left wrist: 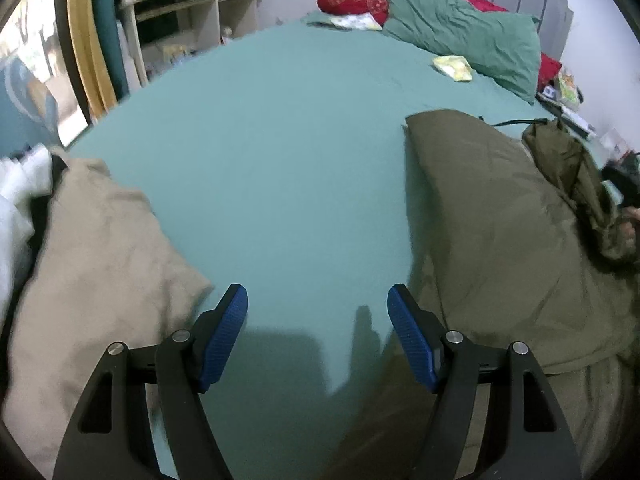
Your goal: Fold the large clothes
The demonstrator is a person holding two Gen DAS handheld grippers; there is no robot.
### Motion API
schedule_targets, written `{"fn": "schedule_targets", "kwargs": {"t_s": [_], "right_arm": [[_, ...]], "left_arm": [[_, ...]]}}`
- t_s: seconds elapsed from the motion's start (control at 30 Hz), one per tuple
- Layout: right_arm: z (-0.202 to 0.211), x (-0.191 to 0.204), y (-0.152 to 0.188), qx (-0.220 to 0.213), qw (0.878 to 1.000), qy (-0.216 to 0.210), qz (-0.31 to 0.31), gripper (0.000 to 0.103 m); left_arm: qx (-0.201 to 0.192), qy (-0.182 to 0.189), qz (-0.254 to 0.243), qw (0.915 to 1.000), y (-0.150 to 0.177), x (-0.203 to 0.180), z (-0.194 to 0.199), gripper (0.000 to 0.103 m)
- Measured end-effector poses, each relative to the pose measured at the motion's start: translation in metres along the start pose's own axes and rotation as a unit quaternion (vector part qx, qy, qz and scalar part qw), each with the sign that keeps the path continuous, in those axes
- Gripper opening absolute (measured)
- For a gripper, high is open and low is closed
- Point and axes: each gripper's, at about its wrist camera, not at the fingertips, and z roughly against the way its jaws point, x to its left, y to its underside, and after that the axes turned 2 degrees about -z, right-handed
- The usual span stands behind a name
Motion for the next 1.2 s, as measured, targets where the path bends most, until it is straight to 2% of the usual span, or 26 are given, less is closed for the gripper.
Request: {"fn": "schedule_targets", "kwargs": {"t_s": [0.03, 0.07, 0.1, 0.2, 0.23, 0.27, 0.3, 0.33, 0.4, 0.43, 0.5, 0.57, 0.67, 0.73, 0.83, 0.87, 0.9, 0.93, 0.97, 1.0, 1.03, 1.07, 1.1, 1.13, 1.17, 1.2], "right_arm": [[0.001, 0.009, -0.002, -0.009, 1.000, 0.006, 0.020, 0.073], [0.000, 0.019, -0.002, -0.010, 0.999, -0.003, 0.038, 0.022], [0.002, 0.029, 0.002, -0.011, 0.998, -0.002, 0.059, 0.012], [0.023, 0.078, 0.014, -0.062, 0.984, 0.040, 0.163, 0.010], [0.034, 0.096, 0.017, -0.089, 0.975, 0.064, 0.195, 0.010], [0.051, 0.117, 0.021, -0.130, 0.960, 0.091, 0.230, 0.010], [0.068, 0.138, 0.024, -0.175, 0.940, 0.125, 0.263, 0.010], [0.083, 0.161, 0.031, -0.214, 0.911, 0.173, 0.307, 0.010], [0.110, 0.211, 0.050, -0.285, 0.834, 0.251, 0.400, 0.010], [0.118, 0.232, 0.063, -0.311, 0.789, 0.286, 0.447, 0.010], [0.127, 0.267, 0.104, -0.352, 0.682, 0.327, 0.552, 0.010], [0.123, 0.282, 0.153, -0.352, 0.591, 0.334, 0.645, 0.010], [0.115, 0.272, 0.230, -0.309, 0.526, 0.300, 0.733, 0.010], [0.106, 0.257, 0.276, -0.280, 0.507, 0.276, 0.767, 0.010], [0.095, 0.229, 0.337, -0.217, 0.525, 0.245, 0.786, 0.010], [0.090, 0.218, 0.355, -0.186, 0.541, 0.228, 0.788, 0.010], [0.087, 0.208, 0.370, -0.160, 0.548, 0.220, 0.791, 0.010], [0.083, 0.196, 0.385, -0.138, 0.548, 0.221, 0.794, 0.010], [0.081, 0.183, 0.400, -0.112, 0.557, 0.220, 0.793, 0.011], [0.081, 0.172, 0.406, -0.089, 0.570, 0.220, 0.787, 0.013], [0.081, 0.161, 0.410, -0.072, 0.586, 0.227, 0.774, 0.016], [0.083, 0.152, 0.411, -0.059, 0.606, 0.237, 0.757, 0.024], [0.088, 0.144, 0.410, -0.046, 0.629, 0.243, 0.737, 0.040], [0.093, 0.140, 0.408, -0.039, 0.649, 0.247, 0.718, 0.046], [0.107, 0.133, 0.403, -0.037, 0.685, 0.248, 0.684, 0.056], [0.118, 0.129, 0.394, -0.038, 0.717, 0.240, 0.653, 0.059]], "left_arm": [[0.006, 0.016, 0.013, 0.9998, 0.000, 0.002, -0.001, 0.076], [0.007, 0.021, 0.017, 0.9996, 0.001, 0.002, -0.001, 0.076], [0.006, 0.021, 0.016, 0.9996, 0.001, 0.000, 0.000, 0.076], [-0.007, 0.018, 0.002, 0.9998, -0.001, -0.006, 0.006, 0.076], [-0.009, 0.019, 0.002, 0.9998, -0.001, -0.006, 0.008, 0.076], [-0.009, 0.020, 0.005, 0.9997, -0.001, -0.006, 0.010, 0.076], [-0.008, 0.023, 0.010, 0.9997, -0.001, -0.005, 0.011, 0.076], [-0.008, 0.027, 0.014, 0.9995, -0.001, -0.005, 0.012, 0.076], [-0.005, 0.030, 0.013, 0.9994, -0.002, -0.005, 0.015, 0.076], [-0.005, 0.033, 0.013, 0.9994, -0.002, -0.005, 0.018, 0.076], [-0.009, 0.045, 0.020, 0.9987, -0.004, -0.002, 0.025, 0.076], [-0.011, 0.057, 0.024, 0.9980, -0.006, -0.001, 0.031, 0.076], [-0.017, 0.060, 0.021, 0.9978, -0.006, 0.001, 0.038, 0.076], [-0.018, 0.059, 0.019, 0.9979, -0.005, 0.005, 0.043, 0.076], [-0.014, 0.064, 0.021, 0.9976, -0.004, 0.011, 0.048, 0.076], [-0.014, 0.065, 0.022, 0.9975, -0.003, 0.013, 0.050, 0.076], [-0.014, 0.066, 0.023, 0.9974, -0.002, 0.014, 0.051, 0.076], [-0.013, 0.065, 0.025, 0.9975, 0.000, 0.015, 0.052, 0.076], [-0.011, 0.067, 0.024, 0.9974, 0.001, 0.016, 0.054, 0.076], [-0.010, 0.070, 0.023, 0.9972, 0.001, 0.016, 0.055, 0.076], [-0.010, 0.072, 0.020, 0.9972, 0.002, 0.017, 0.057, 0.076], [-0.009, 0.072, 0.018, 0.9972, 0.003, 0.018, 0.058, 0.076], [-0.008, 0.073, 0.016, 0.9972, 0.004, 0.019, 0.059, 0.076], [-0.006, 0.074, 0.015, 0.9971, 0.005, 0.021, 0.060, 0.076], [-0.003, 0.077, 0.013, 0.9969, 0.005, 0.021, 0.059, 0.076], [-0.002, 0.079, 0.012, 0.9968, 0.004, 0.022, 0.059, 0.076]]}}
